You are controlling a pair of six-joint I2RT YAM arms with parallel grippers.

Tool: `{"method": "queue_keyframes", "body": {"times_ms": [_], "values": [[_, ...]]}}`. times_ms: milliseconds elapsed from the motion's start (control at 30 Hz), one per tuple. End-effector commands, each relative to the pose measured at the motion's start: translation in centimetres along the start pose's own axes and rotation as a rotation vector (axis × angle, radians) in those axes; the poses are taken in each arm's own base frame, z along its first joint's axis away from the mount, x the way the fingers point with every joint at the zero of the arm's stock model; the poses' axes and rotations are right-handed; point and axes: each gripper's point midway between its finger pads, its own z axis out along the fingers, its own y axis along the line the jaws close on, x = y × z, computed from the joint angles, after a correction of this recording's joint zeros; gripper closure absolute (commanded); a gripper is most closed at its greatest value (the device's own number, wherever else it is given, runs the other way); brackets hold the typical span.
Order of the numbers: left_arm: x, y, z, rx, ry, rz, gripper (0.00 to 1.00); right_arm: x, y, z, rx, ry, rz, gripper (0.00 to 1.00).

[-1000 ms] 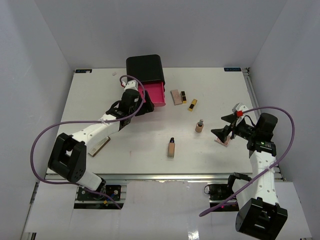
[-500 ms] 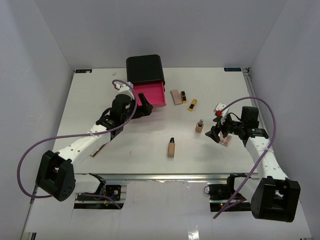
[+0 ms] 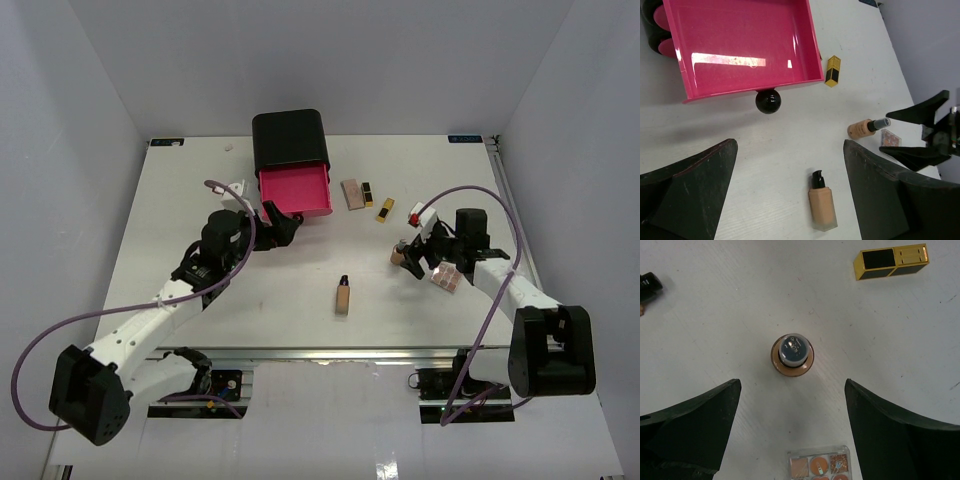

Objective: Organize the makeup

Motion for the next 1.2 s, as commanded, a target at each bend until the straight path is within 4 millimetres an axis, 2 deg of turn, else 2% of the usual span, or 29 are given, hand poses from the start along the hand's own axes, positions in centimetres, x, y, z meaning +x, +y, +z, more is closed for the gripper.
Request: {"method": "queue_keyframes", "body": {"times_ms": [0, 267, 367, 700, 900, 1000, 1100, 1167], "values": [[-1.8, -1.3, -2.0, 0.082, -0.098, 0.004, 0.02, -1.2, -1.7, 1.8, 0.043, -0.033, -0.022, 0.07], [-1.4, -1.1, -2.4, 0.084, -0.101, 0.002, 0.02, 0.3, -1.1, 3.8, -0.018, 0.003, -0.045, 0.01], [-1.5, -1.1, -2.4, 0.087, -0.103, 0.003, 0.02, 0.4, -1.1, 4.3, -0.032, 0.001, -0.068, 0.09], [-1.6, -1.1, -2.8, 0.088, -0.115, 0.005, 0.02, 0.5, -1.5, 5.6, -0.049, -0.007, -0.068, 0.22], [-1.7, -1.1, -3.1, 0.090, -0.122, 0.004, 0.02, 0.0, -1.4, 5.7, -0.052, -0.017, -0.058, 0.31], [-1.6, -1.1, -3.1, 0.091, -0.117, 0.005, 0.02, -0.2, -1.6, 5.7, -0.048, -0.020, -0.060, 0.38], [-1.4, -1.2, -3.2, 0.100, -0.112, 0.007, 0.02, -0.3, -1.7, 5.6, -0.051, -0.014, -0.060, 0.49], [-1.3, -1.2, -3.4, 0.104, -0.109, 0.008, 0.02, -1.1, -1.7, 5.2, -0.056, -0.018, -0.073, 0.58]]}}
